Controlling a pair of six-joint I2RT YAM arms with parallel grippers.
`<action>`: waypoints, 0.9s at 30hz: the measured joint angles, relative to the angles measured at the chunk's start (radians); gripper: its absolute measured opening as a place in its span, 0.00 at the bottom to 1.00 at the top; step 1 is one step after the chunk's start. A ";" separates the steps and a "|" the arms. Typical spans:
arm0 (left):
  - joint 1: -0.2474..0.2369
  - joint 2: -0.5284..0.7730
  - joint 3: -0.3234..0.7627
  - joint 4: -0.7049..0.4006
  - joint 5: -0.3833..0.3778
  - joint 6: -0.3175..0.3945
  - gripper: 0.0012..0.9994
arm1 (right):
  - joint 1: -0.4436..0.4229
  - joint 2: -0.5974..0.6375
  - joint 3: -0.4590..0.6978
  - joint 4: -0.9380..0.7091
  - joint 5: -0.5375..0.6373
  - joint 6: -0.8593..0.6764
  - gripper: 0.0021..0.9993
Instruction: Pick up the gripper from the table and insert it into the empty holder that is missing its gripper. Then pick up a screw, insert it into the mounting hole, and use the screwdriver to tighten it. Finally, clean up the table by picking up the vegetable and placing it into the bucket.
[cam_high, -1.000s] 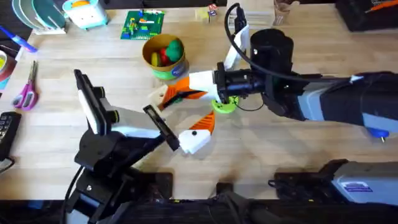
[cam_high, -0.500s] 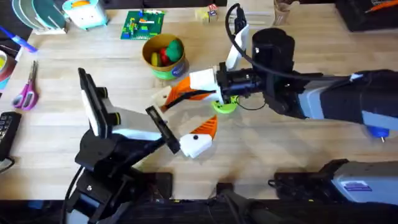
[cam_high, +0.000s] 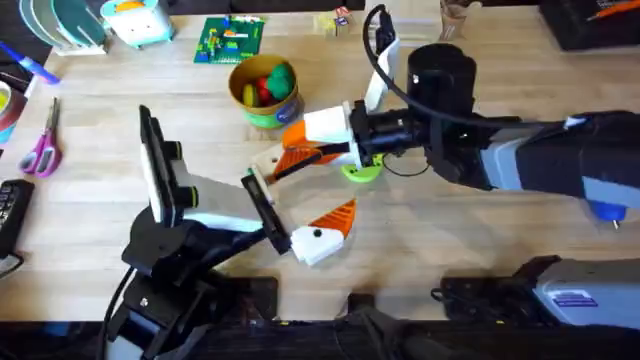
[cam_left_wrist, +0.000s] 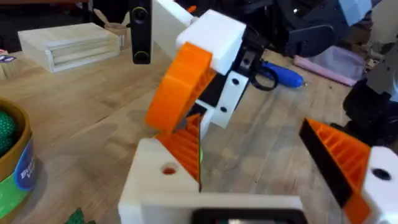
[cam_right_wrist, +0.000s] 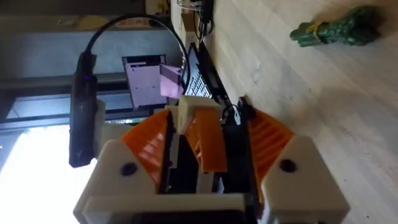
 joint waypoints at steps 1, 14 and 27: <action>0.000 0.000 0.000 0.000 0.000 0.000 0.99 | 0.000 0.000 0.000 0.000 -0.003 -0.002 0.61; 0.000 0.000 0.000 0.000 0.000 0.000 0.99 | -0.140 0.000 0.001 0.000 0.010 -0.188 0.99; 0.000 0.000 0.000 0.000 0.000 0.000 0.99 | -0.304 -0.214 0.079 -0.614 0.155 -0.853 0.99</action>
